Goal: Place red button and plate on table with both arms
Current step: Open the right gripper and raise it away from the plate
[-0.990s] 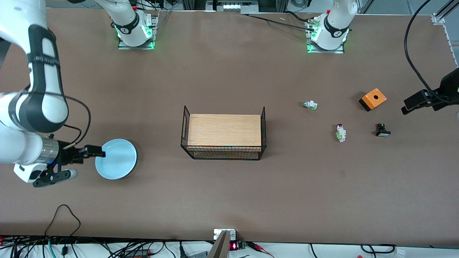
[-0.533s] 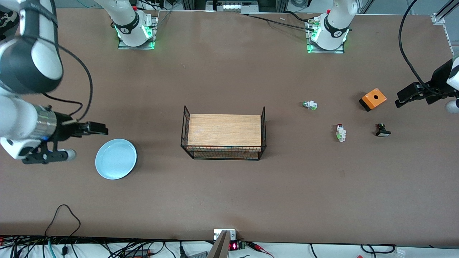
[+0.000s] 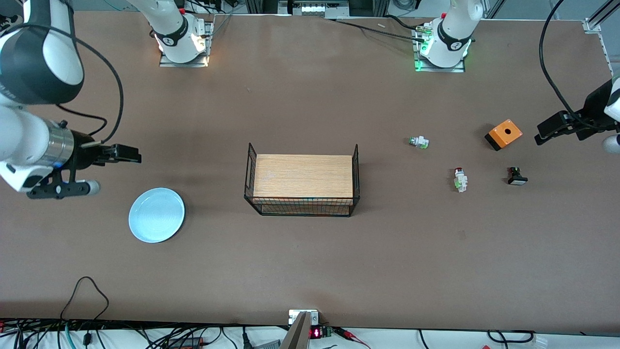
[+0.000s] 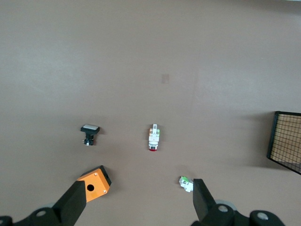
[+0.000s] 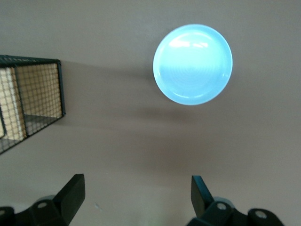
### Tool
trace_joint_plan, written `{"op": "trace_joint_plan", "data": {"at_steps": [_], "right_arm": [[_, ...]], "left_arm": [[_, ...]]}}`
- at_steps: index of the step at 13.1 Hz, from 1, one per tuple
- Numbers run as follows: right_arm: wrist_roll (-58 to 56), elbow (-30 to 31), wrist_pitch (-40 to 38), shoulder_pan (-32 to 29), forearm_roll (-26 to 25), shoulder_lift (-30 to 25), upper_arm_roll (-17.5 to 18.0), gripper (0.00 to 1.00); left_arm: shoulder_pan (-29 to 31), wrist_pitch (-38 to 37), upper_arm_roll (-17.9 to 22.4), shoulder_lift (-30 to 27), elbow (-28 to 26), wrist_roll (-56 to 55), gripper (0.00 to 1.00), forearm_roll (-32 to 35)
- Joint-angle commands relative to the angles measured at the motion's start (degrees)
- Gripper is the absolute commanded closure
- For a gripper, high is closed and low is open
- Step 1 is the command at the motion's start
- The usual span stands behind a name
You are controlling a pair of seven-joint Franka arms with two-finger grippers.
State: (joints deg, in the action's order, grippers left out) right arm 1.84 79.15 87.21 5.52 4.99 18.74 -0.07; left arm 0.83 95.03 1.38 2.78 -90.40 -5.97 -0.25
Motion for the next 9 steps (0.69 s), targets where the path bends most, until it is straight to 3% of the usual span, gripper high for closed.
{"op": "trace_joint_plan", "data": {"at_steps": [1, 3, 4, 9], "right_arm": [[-0.69, 15.30, 7.33, 1.07, -2.00, -10.11, -0.98, 0.00], [0.62, 16.82, 8.23, 1.86, -3.93, -13.54, -0.98, 0.00], [0.54, 17.00, 8.50, 1.86, -4.81, -14.69, -0.98, 0.00], [0.71, 17.44, 7.71, 1.60, -5.79, -16.99, -0.72, 0.00]], "left_arm": [[-3.39, -0.29, 2.94, -1.28, -1.18, 3.15, 0.00, -0.28], [4.13, -0.29, -3.97, -1.20, -1.18, 3.51, 0.00, -0.36], [5.31, -0.29, -5.32, -1.20, -1.18, 3.51, 0.00, -0.36], [5.84, -2.47, -5.33, -1.37, -1.01, 2.81, 0.00, -0.45]]}}
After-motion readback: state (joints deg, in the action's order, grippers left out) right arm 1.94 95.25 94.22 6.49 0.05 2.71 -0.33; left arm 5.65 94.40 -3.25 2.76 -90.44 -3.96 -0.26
